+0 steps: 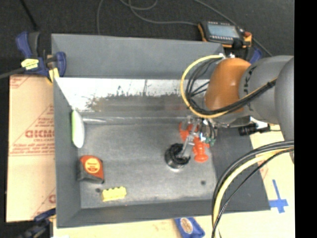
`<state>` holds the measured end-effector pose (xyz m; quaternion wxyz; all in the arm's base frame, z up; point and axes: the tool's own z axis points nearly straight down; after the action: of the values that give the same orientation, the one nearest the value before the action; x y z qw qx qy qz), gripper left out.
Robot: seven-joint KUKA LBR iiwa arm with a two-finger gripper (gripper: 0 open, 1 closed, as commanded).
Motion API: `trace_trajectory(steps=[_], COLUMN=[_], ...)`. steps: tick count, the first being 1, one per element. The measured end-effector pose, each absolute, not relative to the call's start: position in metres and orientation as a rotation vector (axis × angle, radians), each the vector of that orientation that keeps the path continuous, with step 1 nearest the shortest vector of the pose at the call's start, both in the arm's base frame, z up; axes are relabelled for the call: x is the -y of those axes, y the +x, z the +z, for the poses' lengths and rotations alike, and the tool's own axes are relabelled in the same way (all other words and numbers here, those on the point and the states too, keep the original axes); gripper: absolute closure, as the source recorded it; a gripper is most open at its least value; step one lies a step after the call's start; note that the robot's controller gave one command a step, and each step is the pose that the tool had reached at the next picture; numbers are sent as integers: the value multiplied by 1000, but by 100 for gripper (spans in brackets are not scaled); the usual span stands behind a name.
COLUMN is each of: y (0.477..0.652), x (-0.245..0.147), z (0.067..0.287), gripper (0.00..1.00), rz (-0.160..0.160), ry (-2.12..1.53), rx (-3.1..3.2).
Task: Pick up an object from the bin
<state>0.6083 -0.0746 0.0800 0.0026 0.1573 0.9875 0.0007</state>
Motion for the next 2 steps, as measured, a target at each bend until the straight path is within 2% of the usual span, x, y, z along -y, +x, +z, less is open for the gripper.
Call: trace_trajectory(steps=[1,2], y=[657,657], x=[77,77], z=[76,76], gripper=[100,100], rz=[1,0], ry=[227,226], rx=[-3121,-3121])
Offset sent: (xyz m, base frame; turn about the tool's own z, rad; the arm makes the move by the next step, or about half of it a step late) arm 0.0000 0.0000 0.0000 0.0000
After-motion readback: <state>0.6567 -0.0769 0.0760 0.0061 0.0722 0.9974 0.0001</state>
